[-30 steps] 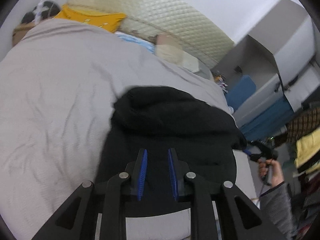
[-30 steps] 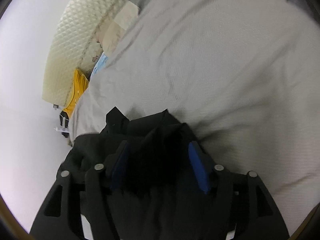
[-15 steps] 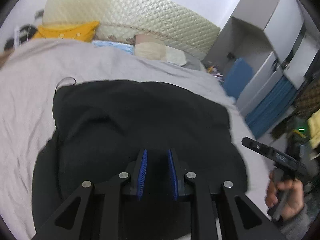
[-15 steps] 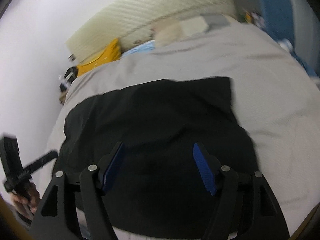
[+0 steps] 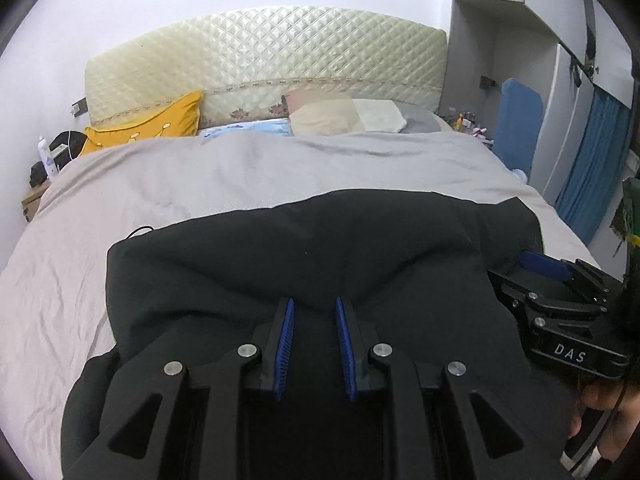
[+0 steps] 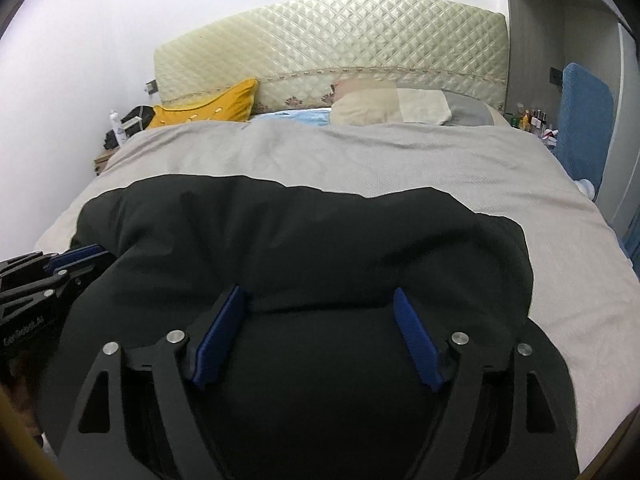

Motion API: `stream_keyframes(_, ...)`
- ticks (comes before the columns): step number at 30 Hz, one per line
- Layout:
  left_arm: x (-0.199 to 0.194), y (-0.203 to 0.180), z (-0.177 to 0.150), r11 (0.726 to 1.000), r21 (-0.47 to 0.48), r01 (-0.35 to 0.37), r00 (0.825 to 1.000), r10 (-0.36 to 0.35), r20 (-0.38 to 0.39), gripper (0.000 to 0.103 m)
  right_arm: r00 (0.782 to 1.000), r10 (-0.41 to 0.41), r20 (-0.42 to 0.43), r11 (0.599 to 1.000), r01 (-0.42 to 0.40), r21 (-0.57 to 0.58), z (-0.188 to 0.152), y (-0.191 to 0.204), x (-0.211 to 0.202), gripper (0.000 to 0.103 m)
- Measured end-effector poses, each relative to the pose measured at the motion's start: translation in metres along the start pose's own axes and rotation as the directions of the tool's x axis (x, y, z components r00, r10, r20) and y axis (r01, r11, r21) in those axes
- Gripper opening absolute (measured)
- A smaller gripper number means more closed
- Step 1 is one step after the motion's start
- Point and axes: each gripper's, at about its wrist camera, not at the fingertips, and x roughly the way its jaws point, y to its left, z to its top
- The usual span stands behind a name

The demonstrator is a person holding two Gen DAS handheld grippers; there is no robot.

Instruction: Fold large clothes

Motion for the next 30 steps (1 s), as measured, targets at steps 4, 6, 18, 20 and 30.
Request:
stream_keyframes(4,0.029,0.002,0.005,1.000,-0.001,-0.022,0.999,0.022,-0.024,0.022,1.000,-0.021,-0.018,1.000,0.021,0.001,0.007,0.001,0.018,0.082)
stream_keyframes(6,0.040,0.005,0.004,1.000,-0.002,-0.031,0.999,0.031,-0.029,0.022,1.000,-0.019,-0.022,1.000,0.019,0.006,0.009,0.001,0.025,0.084)
stream_keyframes(18,0.077,0.018,-0.004,0.999,-0.021,-0.027,0.999,0.027,-0.030,0.022,1.000,-0.007,-0.016,1.000,0.006,-0.010,0.009,0.010,0.066,0.090)
stream_keyframes(20,0.075,0.018,-0.005,1.000,-0.020,-0.022,1.000,0.022,-0.019,0.022,1.000,-0.003,-0.016,1.000,0.003,-0.017,0.007,0.010,0.068,0.090)
stream_keyframes(30,0.028,0.041,0.006,0.998,-0.062,-0.023,0.999,0.025,0.032,0.029,1.000,0.012,0.007,1.000,-0.012,-0.025,0.004,-0.011,0.023,0.095)
